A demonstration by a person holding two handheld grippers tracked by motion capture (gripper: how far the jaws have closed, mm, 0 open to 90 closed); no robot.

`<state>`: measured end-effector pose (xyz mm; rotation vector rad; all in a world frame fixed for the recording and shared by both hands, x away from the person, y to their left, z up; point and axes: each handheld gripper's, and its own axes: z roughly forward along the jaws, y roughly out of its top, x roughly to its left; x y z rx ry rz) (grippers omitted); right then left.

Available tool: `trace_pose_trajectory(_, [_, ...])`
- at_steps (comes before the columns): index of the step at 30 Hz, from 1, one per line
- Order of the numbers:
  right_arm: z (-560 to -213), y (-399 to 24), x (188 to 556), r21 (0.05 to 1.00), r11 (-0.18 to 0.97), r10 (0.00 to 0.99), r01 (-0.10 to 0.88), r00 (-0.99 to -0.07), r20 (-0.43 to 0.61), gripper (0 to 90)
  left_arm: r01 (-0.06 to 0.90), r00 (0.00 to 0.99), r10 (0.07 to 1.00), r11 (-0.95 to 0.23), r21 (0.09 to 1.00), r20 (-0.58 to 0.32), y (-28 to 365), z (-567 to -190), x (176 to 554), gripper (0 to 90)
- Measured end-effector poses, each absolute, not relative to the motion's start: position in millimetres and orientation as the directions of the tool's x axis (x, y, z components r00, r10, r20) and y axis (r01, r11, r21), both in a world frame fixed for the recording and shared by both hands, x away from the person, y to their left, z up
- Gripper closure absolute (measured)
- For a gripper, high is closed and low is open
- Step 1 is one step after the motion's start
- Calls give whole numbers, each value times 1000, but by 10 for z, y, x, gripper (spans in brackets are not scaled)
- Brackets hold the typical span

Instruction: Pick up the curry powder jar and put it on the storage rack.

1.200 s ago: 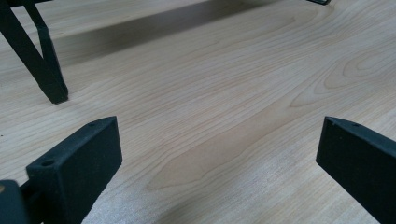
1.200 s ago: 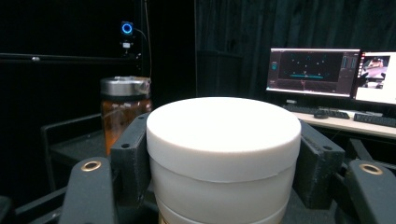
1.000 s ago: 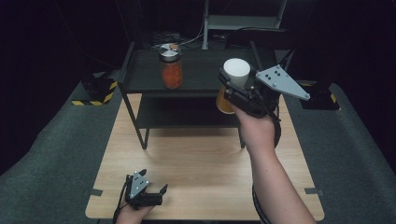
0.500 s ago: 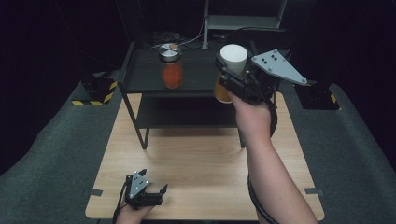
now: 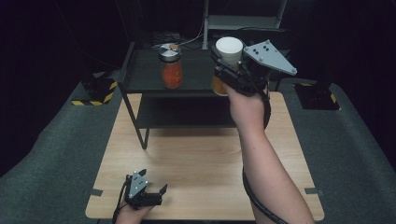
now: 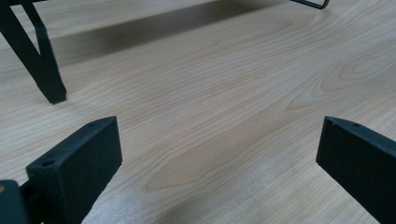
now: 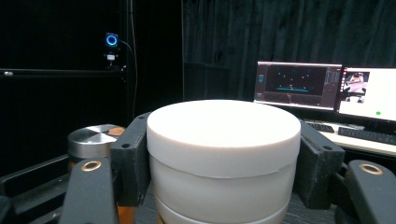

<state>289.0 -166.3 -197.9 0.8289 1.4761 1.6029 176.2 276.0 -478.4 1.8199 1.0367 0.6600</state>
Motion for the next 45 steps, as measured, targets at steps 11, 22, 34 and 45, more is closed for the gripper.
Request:
trace_pose_trajectory(11, [-2004,-1621,3074,992,-14,888,-126,-457,-46,337,378,502,865,-222,899,3,2775,-4789,1763,5])
trace_pose_trajectory(22, [-2027,-1553,3232,994,-2,893,-108,-448,-47,336,378,501,865,-211,902,-8,2793,-4799,1759,5])
trace_pose_trajectory(34, [-2019,-1542,3330,997,-3,894,-83,-446,-34,336,378,502,865,-203,903,-16,2808,-4803,1759,5])
trace_pose_trajectory(45, [-2017,-1576,3363,998,-20,891,-63,-454,-11,334,377,501,865,-202,904,-16,2809,-4806,1756,5])
